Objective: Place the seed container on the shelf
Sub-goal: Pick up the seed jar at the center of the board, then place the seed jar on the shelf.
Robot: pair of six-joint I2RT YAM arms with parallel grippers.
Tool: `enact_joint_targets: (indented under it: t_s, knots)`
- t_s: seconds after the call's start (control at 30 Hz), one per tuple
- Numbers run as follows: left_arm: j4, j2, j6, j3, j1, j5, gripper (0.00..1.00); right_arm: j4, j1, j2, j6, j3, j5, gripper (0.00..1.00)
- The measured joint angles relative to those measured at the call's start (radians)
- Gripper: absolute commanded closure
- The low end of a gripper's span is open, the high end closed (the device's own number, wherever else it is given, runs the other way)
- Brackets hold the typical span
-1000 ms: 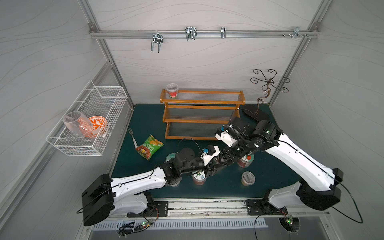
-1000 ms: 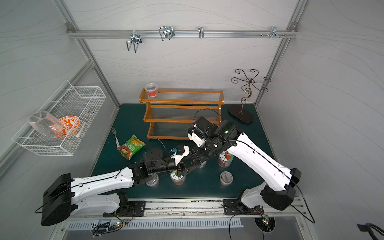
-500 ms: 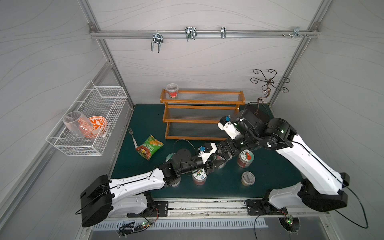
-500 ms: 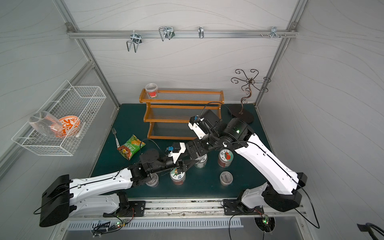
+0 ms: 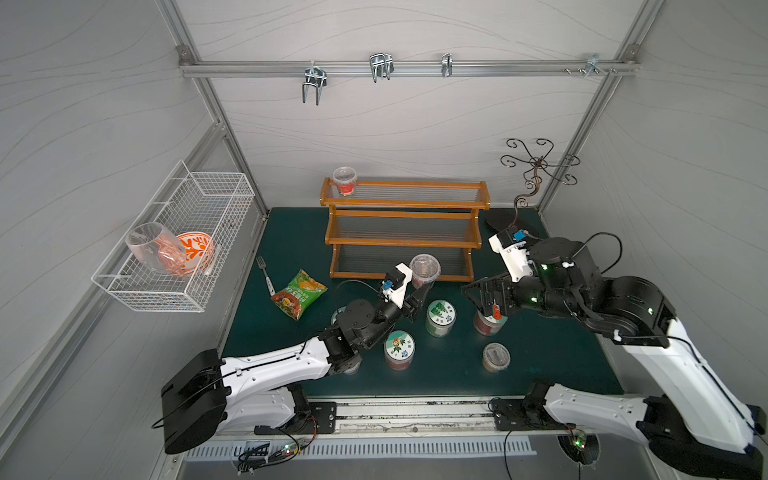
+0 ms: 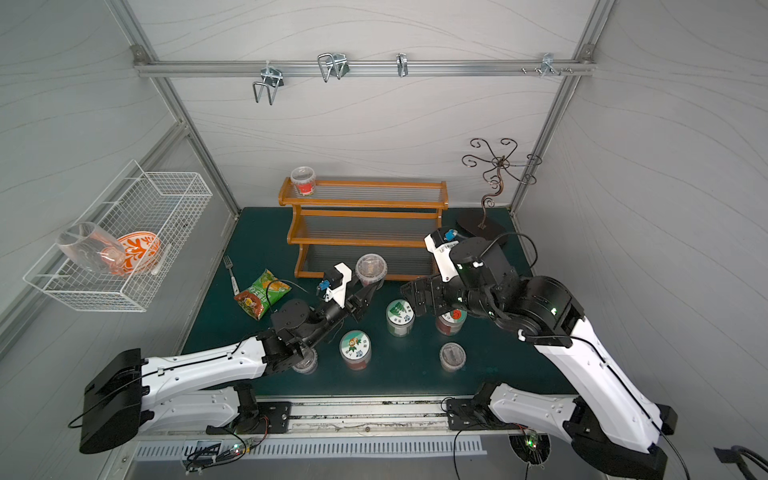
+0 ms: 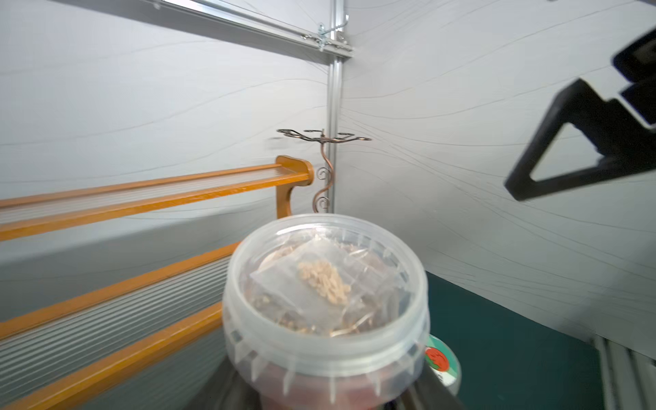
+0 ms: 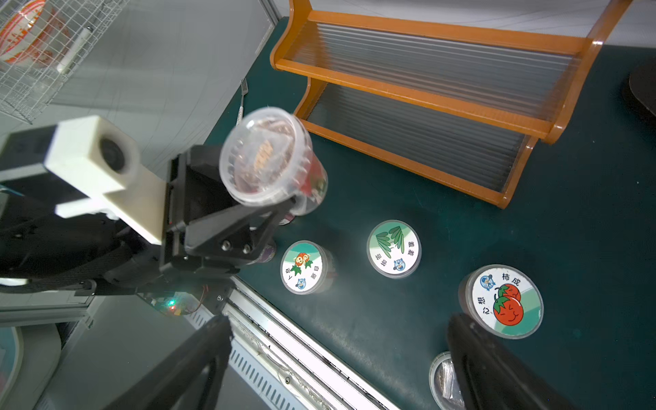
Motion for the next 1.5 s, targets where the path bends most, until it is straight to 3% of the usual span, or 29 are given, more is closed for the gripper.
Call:
enact_joint_targets:
  t_s: [0.6,1.0,1.5]
  knots:
    - [0.025,0.268,-0.008,0.321,0.246,-0.192,0.53,0.036,-0.019,-0.055,0.050,-0.214,-0.061,0.01]
    - [-0.062,0.415,-0.062,0.496,0.364,-0.212,0.52,0.043,-0.034,-0.059,0.049,-0.241,-0.100,0.01]
    - [-0.185,0.544,-0.082,0.648,0.438,-0.184,0.51,0.050,-0.052,-0.057,0.049,-0.247,-0.121,0.01]
